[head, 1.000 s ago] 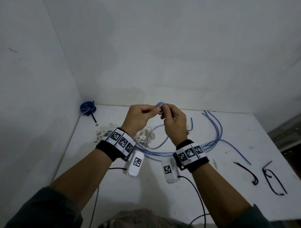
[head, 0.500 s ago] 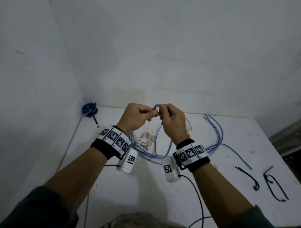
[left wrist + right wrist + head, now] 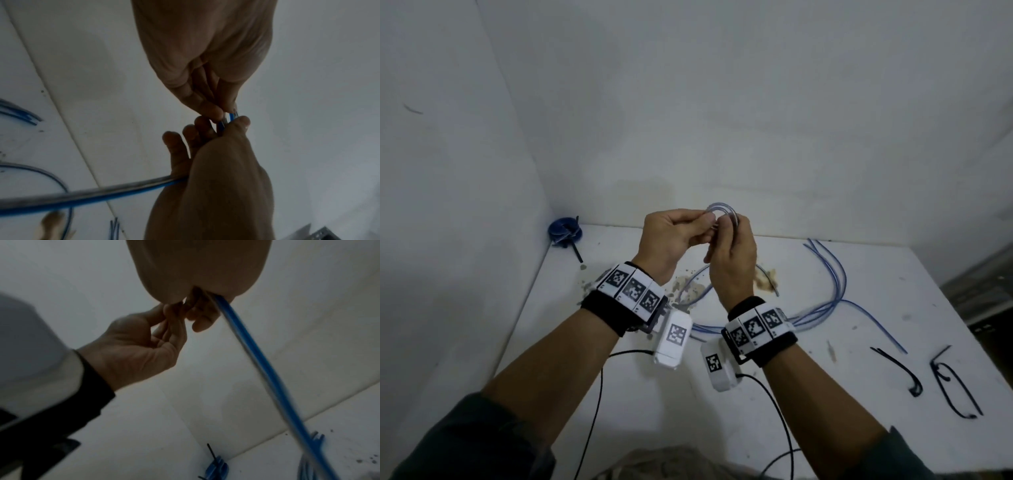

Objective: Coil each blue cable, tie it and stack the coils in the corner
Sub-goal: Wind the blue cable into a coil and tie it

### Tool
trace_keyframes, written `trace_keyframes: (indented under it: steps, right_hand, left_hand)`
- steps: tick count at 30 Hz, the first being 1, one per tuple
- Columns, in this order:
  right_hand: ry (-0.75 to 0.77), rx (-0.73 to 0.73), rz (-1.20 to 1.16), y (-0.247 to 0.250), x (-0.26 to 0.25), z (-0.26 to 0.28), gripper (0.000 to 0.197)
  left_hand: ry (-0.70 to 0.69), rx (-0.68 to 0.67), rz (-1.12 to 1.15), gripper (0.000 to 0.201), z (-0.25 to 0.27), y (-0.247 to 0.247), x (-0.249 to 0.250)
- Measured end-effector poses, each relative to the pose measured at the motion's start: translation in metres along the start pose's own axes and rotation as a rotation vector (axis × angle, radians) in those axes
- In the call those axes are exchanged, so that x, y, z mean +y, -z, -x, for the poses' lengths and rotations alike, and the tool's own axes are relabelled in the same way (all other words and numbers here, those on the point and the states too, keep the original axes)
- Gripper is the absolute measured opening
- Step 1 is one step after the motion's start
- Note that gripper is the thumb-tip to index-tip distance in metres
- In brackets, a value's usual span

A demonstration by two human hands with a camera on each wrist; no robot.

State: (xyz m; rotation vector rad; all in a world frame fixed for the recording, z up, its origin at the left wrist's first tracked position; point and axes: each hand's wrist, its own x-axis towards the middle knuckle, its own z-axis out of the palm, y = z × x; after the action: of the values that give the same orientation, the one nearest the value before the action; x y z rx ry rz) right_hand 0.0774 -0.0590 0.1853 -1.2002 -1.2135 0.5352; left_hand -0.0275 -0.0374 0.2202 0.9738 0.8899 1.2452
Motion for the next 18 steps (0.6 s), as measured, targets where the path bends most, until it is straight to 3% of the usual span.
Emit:
trace_keyframes:
  steps: [2,4,7,9,13,18]
  right_hand:
    - [0.009,-0.055,0.074,0.008,0.003,-0.007,0.019]
    - [0.046,-0.207,0.188,0.021,0.001,-0.017,0.02]
    - [0.113,-0.474,0.349,0.039,-0.004,-0.031,0.016]
    - [0.135,-0.555,0.403,0.044,-0.009,-0.038,0.014]
    - [-0.041,-0.42,0.203,0.038,-0.017,-0.036,0.021]
    - [-0.307,-0.184,-0.119,0.026,-0.014,-0.021,0.027]
  left_hand:
    - [0.038,-0.049,-0.068,0.013,-0.001,0.008,0.001]
    - [0.039,-0.092,-0.25,0.013,-0.006,0.022,0.002]
    - [-0.015,-0.178,-0.514,0.02,-0.011,0.036,0.008]
    - [-0.062,-0.22,-0.543,0.018,-0.011,0.036,0.012]
    - [-0.137,-0.109,-0.393,0.016,-0.01,0.026,0.01]
    - [-0.1,-0.055,-0.223,0.018,-0.007,0.019,-0.001]
